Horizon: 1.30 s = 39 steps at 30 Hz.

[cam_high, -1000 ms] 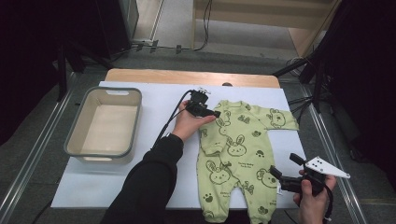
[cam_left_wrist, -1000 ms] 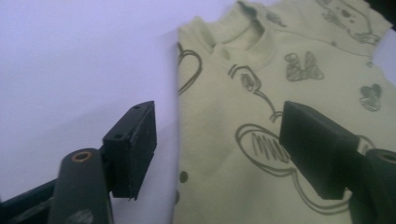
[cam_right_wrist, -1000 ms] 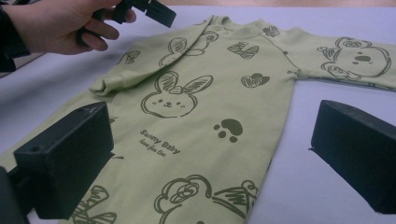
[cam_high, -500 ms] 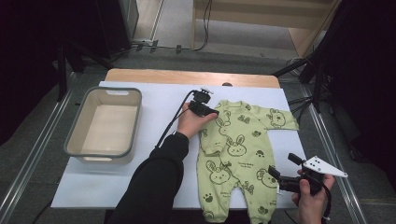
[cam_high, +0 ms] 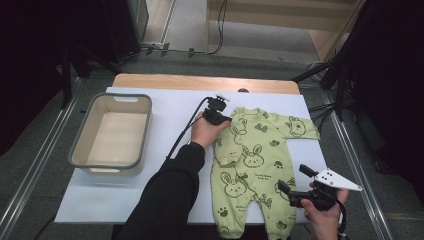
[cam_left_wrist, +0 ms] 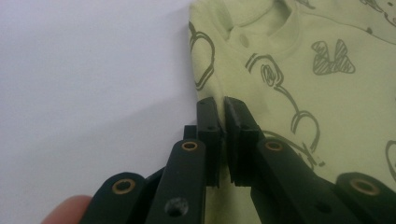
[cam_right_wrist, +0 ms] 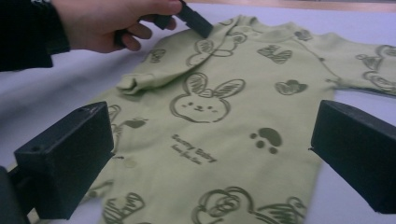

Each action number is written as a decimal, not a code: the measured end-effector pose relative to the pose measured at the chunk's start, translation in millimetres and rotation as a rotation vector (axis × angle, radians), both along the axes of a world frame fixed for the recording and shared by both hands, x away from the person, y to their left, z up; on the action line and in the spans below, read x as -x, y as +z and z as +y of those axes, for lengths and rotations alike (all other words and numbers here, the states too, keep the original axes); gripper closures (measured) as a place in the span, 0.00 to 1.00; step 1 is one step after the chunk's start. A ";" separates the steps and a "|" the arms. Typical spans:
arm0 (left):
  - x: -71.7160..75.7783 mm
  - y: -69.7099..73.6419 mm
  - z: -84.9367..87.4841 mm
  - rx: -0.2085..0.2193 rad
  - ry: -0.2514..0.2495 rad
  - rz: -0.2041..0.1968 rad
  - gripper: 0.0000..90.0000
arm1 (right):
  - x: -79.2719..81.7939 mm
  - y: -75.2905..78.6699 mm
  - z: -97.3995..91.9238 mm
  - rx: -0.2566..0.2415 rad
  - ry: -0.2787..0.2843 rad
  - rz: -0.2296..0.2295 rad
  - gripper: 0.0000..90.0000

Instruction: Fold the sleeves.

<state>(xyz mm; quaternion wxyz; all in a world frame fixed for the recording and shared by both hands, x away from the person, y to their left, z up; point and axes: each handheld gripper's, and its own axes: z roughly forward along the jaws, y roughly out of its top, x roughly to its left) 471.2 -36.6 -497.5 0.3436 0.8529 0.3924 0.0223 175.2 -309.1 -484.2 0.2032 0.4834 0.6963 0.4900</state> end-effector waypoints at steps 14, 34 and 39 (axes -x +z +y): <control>-1.2 10.9 2.3 -0.025 -0.012 -0.035 0.96 | 12.1 5.4 86.0 0.025 0.139 0.047 0.14; -0.5 10.4 0.4 -0.048 -0.007 -0.056 0.96 | 25.6 -33.2 184.0 0.167 0.285 0.178 0.55; -0.9 9.8 0.8 -0.059 -0.006 -0.060 0.96 | 28.6 -37.2 190.5 0.235 0.254 0.164 0.63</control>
